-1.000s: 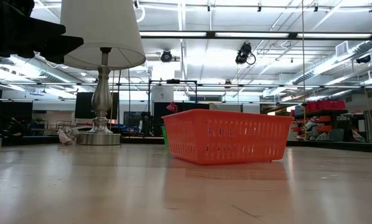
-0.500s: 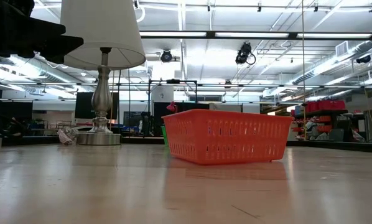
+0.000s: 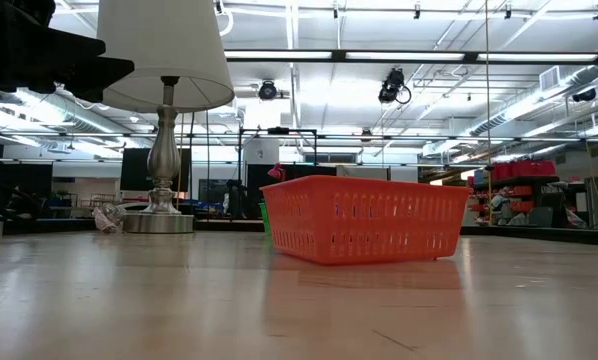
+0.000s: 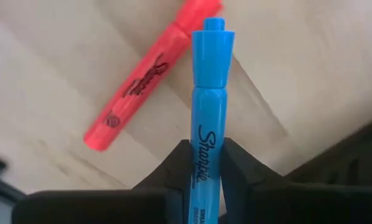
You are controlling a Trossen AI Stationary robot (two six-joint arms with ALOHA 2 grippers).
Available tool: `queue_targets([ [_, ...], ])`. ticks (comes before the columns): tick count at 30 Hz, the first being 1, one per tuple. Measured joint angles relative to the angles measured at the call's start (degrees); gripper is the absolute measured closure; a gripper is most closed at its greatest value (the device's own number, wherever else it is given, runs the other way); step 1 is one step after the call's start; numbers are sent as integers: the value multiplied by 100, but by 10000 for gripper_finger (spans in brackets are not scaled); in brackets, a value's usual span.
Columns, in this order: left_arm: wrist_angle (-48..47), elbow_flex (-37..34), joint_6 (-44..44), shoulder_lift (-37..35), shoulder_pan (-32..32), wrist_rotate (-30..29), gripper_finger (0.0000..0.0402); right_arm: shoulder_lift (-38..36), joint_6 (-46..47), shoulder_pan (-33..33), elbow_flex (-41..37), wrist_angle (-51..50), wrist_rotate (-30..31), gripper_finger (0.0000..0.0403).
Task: Pick & Place Markers
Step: Put the blue highlighter pen into the green bin
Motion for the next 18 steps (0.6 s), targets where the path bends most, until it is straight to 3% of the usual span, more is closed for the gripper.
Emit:
queue_targets([
  [6, 0, 2, -2, 1, 2, 0, 129, 0, -1597, 2, 2, 52, 1, 347],
  [18, 0, 0, -2, 0, 0, 0, 129, -10, -2712, -209, 2, 48, 345, 347],
])
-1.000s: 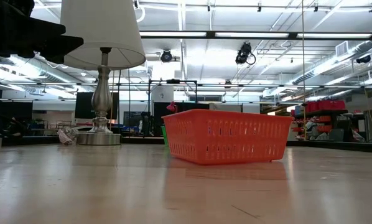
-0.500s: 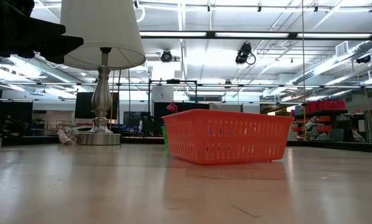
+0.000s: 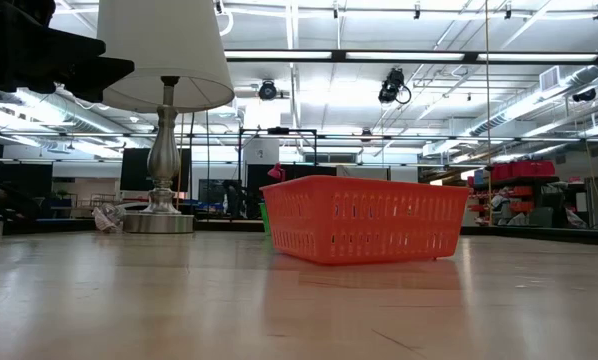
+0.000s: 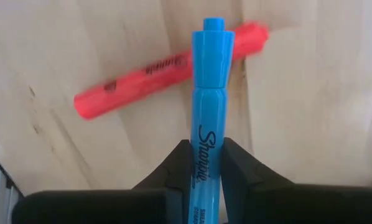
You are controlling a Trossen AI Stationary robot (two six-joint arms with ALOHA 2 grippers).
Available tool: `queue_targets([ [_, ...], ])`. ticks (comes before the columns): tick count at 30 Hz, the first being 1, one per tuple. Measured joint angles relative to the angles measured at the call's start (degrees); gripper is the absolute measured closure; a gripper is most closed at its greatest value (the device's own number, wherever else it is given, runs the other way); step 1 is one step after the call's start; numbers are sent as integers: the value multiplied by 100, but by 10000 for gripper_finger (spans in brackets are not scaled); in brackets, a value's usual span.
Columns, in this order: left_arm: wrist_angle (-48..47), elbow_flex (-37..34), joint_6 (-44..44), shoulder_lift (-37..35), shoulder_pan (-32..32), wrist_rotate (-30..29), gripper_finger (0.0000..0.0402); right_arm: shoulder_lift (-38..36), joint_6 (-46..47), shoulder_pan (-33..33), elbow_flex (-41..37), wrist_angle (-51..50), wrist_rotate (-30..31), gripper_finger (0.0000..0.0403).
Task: Pick & Place Markers
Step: Put the blue highlighter pen into the green bin
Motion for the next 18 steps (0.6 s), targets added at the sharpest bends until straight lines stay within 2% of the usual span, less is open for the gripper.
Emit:
queue_targets([
  [8, 0, 0, 2, 0, 0, 0, 129, -209, -1158, -761, 4, -110, 79, 347],
  [18, 0, 0, 1, 0, 1, 0, 129, -278, -3241, -1979, 219, -406, 248, 347],
])
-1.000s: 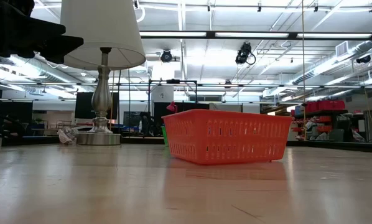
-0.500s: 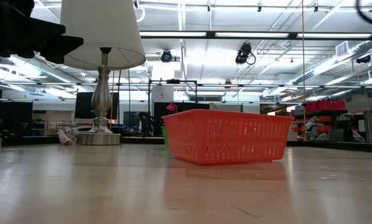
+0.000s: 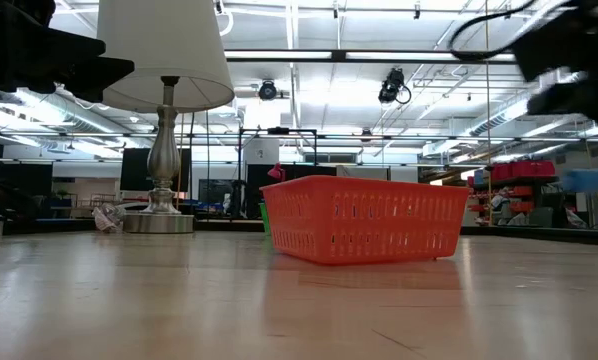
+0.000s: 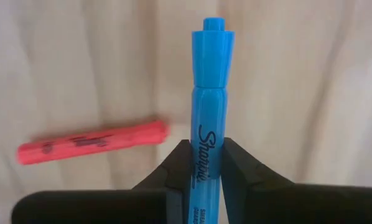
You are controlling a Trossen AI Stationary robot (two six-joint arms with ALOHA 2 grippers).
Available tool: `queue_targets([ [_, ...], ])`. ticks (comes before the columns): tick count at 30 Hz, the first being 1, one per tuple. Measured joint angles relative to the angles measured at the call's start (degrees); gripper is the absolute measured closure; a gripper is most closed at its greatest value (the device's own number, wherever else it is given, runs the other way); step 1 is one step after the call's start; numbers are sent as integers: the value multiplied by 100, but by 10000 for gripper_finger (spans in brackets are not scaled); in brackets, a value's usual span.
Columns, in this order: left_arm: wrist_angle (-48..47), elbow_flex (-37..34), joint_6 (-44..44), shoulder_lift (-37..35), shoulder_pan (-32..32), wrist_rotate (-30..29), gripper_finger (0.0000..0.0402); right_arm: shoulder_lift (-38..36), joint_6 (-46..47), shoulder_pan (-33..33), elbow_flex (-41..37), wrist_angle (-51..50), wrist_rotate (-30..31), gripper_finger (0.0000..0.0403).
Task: Pick & Place Markers
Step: Put the blue highlighter pen into the green bin
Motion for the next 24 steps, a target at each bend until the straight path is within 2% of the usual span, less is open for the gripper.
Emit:
queue_targets([
  [6, 0, 0, -1, 0, 1, 0, 129, 0, -1110, -690, 463, -202, 336, 347],
  [16, 0, 1, 0, 2, 0, 0, 129, 3, -2658, -2010, 1177, -193, 469, 347],
  [24, 0, 0, 1, 1, 1, 0, 129, 404, -3790, -2997, 1669, -105, 476, 348],
])
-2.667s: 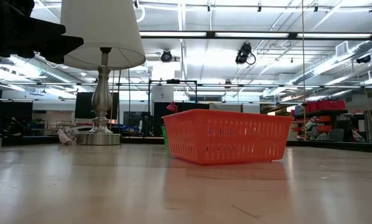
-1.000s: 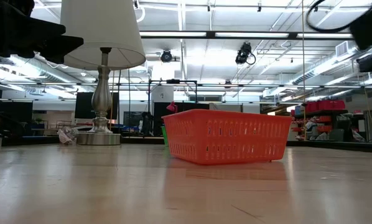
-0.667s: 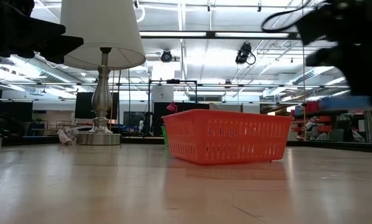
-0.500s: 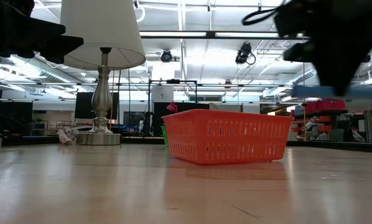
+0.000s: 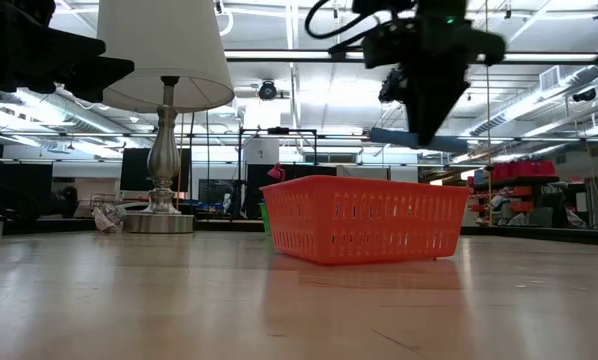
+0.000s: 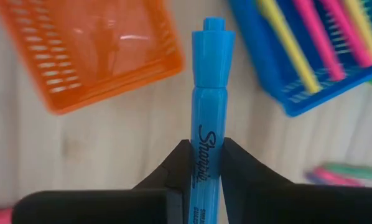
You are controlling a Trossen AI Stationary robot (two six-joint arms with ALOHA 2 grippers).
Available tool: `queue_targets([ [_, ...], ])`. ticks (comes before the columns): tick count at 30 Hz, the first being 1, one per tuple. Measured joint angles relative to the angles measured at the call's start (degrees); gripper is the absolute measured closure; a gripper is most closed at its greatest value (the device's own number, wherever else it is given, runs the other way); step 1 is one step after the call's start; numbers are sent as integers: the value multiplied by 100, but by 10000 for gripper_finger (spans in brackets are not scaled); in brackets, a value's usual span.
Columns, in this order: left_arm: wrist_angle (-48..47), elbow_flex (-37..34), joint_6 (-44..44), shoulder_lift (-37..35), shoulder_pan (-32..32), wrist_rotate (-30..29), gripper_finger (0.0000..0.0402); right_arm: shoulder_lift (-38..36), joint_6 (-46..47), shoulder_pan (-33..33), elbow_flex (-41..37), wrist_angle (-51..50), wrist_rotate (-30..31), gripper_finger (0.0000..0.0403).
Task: Pick & Place Markers
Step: Put the blue highlighter pen into the green bin
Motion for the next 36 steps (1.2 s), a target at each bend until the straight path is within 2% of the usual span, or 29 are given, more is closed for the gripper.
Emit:
queue_targets([
  [10, 1, 2, -1, 0, -1, 0, 129, 820, -937, -1077, 995, -8, -8, 348],
  [25, 0, 0, 0, 0, 0, 0, 129, 2691, -2437, -2098, 3358, -315, -4, 348],
  [30, 0, 0, -2, 1, -2, 0, 129, 3036, -2950, -2340, 3782, -272, -3, 348],
  [36, 0, 2, -2, 0, -2, 0, 129, 3231, -3481, -2506, 3845, -92, 255, 348],
])
